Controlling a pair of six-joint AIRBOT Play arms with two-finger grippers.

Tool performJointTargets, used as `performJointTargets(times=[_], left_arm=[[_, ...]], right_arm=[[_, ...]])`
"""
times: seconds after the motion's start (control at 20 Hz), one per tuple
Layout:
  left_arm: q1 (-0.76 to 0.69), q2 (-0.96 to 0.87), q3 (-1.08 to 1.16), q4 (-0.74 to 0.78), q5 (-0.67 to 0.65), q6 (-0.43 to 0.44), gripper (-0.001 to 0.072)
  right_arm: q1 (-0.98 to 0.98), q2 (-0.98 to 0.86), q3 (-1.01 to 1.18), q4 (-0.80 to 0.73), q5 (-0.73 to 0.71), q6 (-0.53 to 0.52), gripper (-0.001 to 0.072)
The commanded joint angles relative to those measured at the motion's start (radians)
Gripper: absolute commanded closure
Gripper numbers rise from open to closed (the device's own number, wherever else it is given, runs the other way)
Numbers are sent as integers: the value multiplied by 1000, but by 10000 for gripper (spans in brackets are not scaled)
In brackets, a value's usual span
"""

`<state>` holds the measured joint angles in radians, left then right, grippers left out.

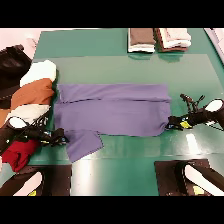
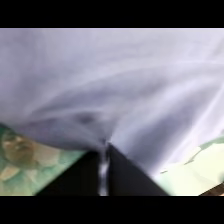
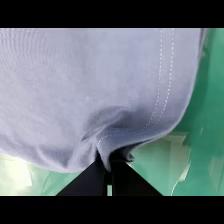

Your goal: Fold the shirts.

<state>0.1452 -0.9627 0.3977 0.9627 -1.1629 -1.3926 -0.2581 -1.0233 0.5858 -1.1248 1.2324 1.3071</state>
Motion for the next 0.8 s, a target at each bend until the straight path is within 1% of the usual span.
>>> performJointTargets(times=[0.0, 0.1, 0.2, 0.25, 0.4, 0.45, 0.55, 0.65, 0.75], left_arm=[[0, 3, 32, -33, -42, 58, 682], [0, 73, 60, -14, -61, 52, 683], [0, 202, 65, 8, -104, 0, 683], [0, 257, 66, 6, -148, -7, 683], [0, 387, 95, 18, -302, -57, 683], [0, 411, 120, 30, -326, -76, 683], [0, 414, 182, 32, -310, -77, 683], [0, 403, 219, 32, -235, -75, 683], [0, 353, 234, 27, -130, -70, 683]], right_arm=[[1, 9, 2, 0, 27, 1, 696], [1, 55, 3, -8, 43, 1, 696], [-4, 133, 3, -62, 84, 6, 696], [-10, 169, 4, -84, 118, 21, 696], [-68, 286, 10, -149, 234, 21, 696], [-89, 317, 24, -171, 257, 21, 696], [-134, 355, 76, -183, 270, 20, 697], [-141, 354, 132, -179, 252, 20, 697], [-109, 298, 193, -177, 216, 20, 697]])
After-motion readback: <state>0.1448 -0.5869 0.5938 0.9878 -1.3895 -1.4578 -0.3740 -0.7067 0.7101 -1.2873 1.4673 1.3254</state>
